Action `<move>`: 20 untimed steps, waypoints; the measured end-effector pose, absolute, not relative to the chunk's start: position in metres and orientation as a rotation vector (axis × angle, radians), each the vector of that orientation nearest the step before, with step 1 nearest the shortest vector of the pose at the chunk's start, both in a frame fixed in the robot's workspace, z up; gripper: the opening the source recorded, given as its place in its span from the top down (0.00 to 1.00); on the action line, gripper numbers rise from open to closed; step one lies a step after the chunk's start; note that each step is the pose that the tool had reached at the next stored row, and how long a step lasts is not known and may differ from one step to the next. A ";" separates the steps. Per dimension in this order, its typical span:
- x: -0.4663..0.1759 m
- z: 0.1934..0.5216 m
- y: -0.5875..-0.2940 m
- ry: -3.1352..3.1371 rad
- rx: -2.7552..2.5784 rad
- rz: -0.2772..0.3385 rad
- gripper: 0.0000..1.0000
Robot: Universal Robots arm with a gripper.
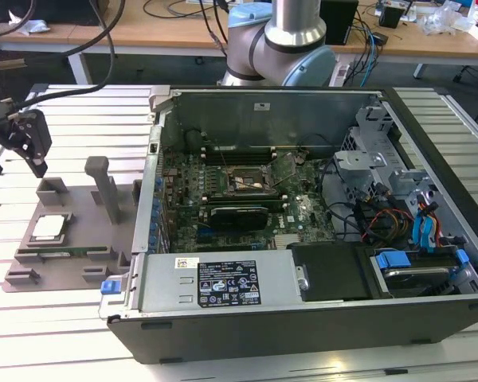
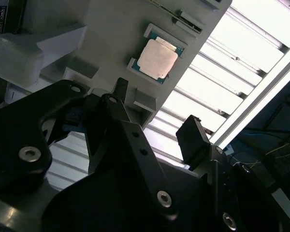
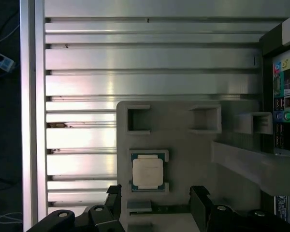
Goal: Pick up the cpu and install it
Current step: 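Pick up the cpu and move it towards the insertion slot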
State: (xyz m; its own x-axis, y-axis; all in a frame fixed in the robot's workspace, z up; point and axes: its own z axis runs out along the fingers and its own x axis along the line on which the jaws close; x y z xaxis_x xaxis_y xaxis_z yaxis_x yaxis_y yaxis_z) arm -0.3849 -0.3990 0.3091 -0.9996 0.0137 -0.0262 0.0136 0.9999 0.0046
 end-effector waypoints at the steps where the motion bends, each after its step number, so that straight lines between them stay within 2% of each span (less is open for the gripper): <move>1: -0.385 0.308 -0.399 3.115 0.021 0.007 0.32; 20: -0.385 0.294 -0.399 3.115 0.021 0.007 0.32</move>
State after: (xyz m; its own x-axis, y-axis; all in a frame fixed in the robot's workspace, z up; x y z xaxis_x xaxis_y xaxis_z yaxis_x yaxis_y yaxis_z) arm -0.3849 -0.3991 0.2939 -0.9996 0.0137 -0.0262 0.0136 0.9999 0.0046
